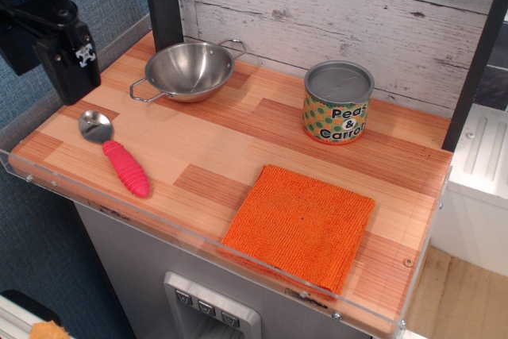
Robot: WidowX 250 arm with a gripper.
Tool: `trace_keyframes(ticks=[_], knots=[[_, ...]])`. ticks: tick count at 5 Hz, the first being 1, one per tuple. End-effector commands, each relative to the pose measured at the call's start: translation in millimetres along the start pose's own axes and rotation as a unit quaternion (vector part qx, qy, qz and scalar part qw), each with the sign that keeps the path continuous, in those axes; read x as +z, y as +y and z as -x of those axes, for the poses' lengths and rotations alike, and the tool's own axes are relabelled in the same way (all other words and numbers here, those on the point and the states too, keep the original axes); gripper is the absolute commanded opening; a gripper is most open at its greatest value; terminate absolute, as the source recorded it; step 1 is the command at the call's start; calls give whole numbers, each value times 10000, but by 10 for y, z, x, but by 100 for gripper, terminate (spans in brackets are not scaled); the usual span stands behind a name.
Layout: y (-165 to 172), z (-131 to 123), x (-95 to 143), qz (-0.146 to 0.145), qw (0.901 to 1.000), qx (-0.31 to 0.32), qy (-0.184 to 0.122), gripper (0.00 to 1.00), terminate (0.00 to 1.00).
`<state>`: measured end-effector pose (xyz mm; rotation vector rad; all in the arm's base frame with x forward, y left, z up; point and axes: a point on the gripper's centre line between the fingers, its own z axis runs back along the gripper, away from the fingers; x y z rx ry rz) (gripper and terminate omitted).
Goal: Place the orange towel between the red spoon and the can
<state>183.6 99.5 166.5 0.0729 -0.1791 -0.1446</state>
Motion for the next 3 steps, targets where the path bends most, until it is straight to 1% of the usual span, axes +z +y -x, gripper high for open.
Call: trace_keyframes(ticks=[1, 2, 3], knots=[[0, 0, 0, 0, 10000, 0, 0, 100, 0], [-244, -94, -58, 402, 9990, 161, 104, 100, 0], [-544, -205, -120, 471, 9983, 331, 110, 100, 0]])
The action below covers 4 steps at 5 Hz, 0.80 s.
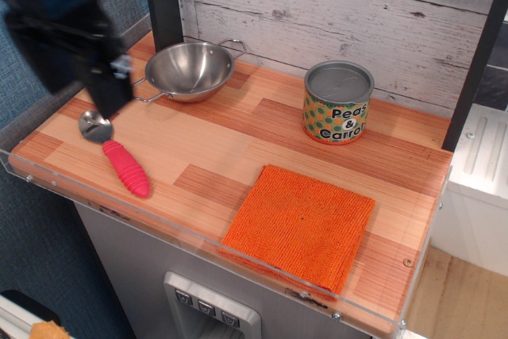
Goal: Place the orange towel between the red spoon and the can
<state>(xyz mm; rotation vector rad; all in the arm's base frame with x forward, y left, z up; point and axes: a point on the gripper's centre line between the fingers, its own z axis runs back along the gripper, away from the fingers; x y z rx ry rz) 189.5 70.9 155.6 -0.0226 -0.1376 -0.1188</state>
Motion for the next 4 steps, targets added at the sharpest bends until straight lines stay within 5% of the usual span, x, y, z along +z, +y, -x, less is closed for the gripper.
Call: trace_keyframes(ticks=[1, 2, 3, 4], knots=[[-558, -241, -258, -38, 9963, 800, 301, 100, 0], [-720, -315, -512, -27, 9868, 1502, 602, 100, 0], [-795, -376, -713, 82, 9752, 2143, 547, 0, 0], [-860, -427, -860, 83, 9619, 2686, 511, 0, 0]])
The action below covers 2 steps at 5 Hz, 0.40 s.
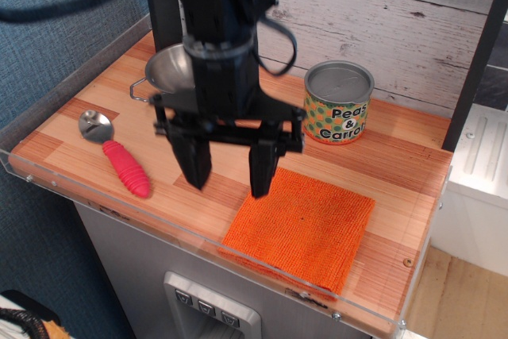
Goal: Place the orange towel between the red spoon and the can
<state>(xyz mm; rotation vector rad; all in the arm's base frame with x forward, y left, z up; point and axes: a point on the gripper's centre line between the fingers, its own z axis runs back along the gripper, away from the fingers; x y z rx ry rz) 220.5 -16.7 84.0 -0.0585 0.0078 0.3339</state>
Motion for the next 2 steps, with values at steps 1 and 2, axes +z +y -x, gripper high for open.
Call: trace_keyframes(ticks=[1, 2], knots=[[-201, -122, -219, 315, 9938, 1022, -312, 0, 0], [-308, -157, -371, 435, 9897, 1316, -364, 0, 0]])
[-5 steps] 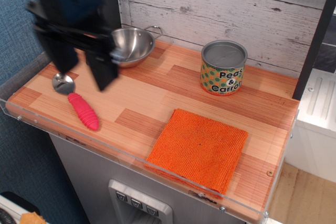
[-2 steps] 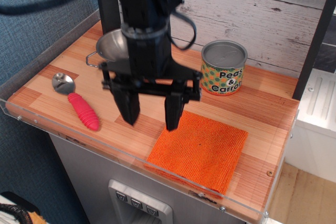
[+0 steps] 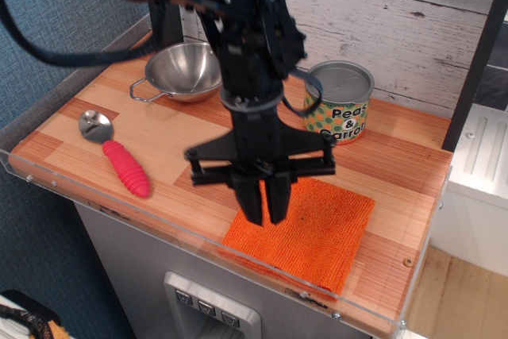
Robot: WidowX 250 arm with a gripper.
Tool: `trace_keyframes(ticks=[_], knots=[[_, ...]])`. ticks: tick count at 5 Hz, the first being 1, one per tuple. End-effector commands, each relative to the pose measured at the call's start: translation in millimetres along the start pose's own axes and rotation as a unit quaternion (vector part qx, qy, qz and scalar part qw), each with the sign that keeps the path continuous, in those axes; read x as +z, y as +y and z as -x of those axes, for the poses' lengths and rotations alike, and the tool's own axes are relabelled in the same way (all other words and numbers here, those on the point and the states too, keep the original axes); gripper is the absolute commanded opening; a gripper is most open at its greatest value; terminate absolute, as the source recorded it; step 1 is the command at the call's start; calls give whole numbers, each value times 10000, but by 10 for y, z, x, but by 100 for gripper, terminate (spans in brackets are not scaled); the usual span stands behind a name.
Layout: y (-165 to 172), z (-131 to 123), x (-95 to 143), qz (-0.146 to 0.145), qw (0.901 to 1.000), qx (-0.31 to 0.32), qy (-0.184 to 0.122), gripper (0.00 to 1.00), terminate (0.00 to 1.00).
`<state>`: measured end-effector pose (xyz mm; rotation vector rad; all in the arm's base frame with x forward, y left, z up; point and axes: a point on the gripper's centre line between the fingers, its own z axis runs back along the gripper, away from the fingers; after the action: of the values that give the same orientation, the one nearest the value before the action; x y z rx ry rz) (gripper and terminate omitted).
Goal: Place the orange towel between the red spoon and the can
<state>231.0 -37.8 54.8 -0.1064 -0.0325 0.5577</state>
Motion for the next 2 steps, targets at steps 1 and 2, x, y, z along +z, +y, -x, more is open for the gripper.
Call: trace_keyframes(ticks=[1, 2], knots=[[-168, -102, -223, 267, 9985, 367, -302, 0, 0], [-199, -132, -303, 485, 9969, 465, -413, 0, 0]])
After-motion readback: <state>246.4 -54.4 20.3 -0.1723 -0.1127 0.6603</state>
